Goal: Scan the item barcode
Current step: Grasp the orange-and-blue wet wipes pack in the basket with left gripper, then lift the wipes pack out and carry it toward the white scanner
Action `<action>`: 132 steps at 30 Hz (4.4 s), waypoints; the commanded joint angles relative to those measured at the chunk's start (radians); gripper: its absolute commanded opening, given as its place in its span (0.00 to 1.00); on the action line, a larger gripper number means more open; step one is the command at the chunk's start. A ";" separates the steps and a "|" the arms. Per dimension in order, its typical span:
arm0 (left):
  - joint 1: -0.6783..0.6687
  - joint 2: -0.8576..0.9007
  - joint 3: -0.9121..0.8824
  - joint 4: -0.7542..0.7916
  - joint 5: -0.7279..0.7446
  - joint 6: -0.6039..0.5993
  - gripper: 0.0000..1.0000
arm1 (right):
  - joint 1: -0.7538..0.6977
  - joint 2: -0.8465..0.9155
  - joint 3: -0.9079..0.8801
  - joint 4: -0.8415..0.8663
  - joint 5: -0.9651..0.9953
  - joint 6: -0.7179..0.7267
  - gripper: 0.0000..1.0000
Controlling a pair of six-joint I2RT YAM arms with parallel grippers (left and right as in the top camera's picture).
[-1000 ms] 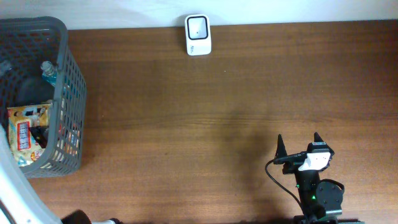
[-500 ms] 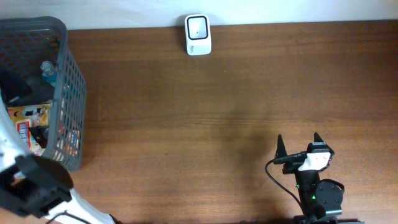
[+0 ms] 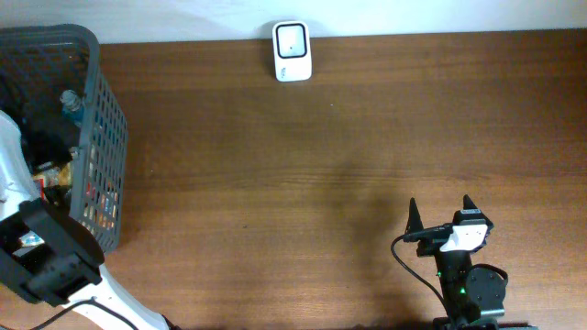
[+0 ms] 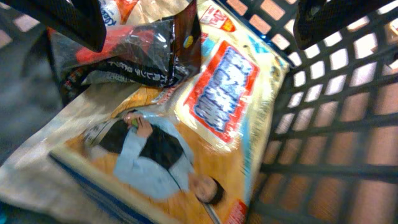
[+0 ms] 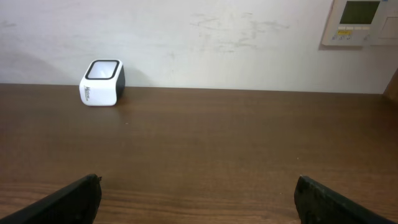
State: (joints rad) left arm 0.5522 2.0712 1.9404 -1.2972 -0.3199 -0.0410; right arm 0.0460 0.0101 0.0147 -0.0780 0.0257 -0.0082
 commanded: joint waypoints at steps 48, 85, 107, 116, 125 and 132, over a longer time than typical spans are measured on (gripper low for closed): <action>0.001 -0.033 0.047 0.126 0.081 -0.008 0.00 | 0.006 -0.006 -0.009 -0.003 0.002 -0.006 0.99; -0.401 -0.747 0.040 0.167 0.968 0.016 0.00 | 0.006 -0.006 -0.009 -0.003 0.002 -0.006 0.99; -1.026 -0.154 -0.076 0.148 0.297 0.078 0.00 | 0.006 -0.006 -0.009 -0.003 0.002 -0.006 0.99; -1.121 0.034 -0.076 0.146 0.367 0.022 0.34 | 0.006 -0.006 -0.009 -0.003 0.002 -0.006 0.99; -1.101 0.036 0.062 0.020 0.513 0.022 0.42 | 0.006 -0.006 -0.009 -0.003 0.002 -0.006 0.99; -1.077 0.046 0.037 -0.135 0.563 0.022 0.00 | 0.006 -0.006 -0.009 -0.003 0.002 -0.006 0.98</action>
State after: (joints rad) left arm -0.5289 2.1105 2.0243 -1.3975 0.2100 -0.0200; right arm 0.0460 0.0101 0.0147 -0.0776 0.0257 -0.0086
